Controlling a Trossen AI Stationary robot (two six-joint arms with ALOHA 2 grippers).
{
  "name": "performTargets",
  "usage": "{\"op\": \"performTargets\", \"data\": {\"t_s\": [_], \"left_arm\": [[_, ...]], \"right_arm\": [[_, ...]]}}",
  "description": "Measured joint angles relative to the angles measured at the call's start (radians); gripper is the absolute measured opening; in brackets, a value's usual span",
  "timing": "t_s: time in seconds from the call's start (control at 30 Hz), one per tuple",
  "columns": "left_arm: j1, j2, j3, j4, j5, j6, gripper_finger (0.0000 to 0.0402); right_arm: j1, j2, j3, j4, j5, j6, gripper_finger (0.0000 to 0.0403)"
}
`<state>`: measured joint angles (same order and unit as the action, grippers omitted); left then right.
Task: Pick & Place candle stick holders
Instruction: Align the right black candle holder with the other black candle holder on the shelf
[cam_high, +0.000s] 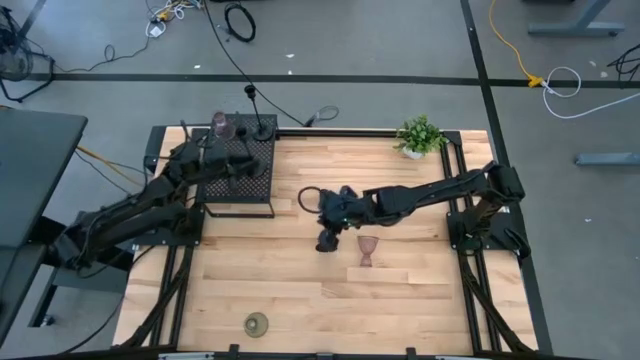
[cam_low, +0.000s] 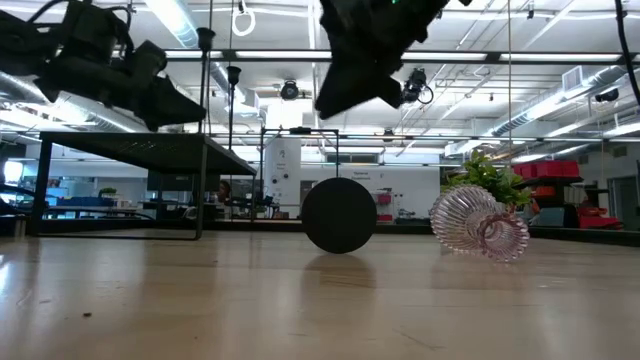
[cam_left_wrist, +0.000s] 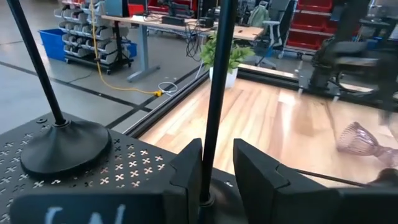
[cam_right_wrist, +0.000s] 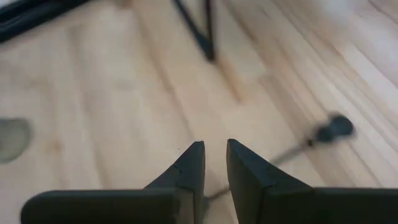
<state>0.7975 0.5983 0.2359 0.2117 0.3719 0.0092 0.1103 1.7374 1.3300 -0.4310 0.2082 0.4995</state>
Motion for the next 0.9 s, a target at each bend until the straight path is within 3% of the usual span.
{"op": "performTargets", "data": {"t_s": [0.17,0.4,0.67,0.9], "left_arm": [[0.000,-0.103,0.000,-0.057,0.051,-0.002,0.0094],[0.000,-0.165,0.000,-0.066,0.074,-0.026,0.0094],[0.000,-0.122,0.000,-0.052,-0.057,-0.015,0.0094],[0.000,-0.074,0.001,0.123,-0.110,-0.021,0.0090]], "right_arm": [[-0.037,0.023,0.000,-0.025,0.014,0.090,0.0068],[-0.093,0.128,0.000,-0.035,-0.067,0.125,0.0070],[-0.112,0.148,-0.001,0.038,-0.111,0.102,0.0080],[-0.123,0.148,-0.001,0.074,-0.112,0.059,0.0080]]}}
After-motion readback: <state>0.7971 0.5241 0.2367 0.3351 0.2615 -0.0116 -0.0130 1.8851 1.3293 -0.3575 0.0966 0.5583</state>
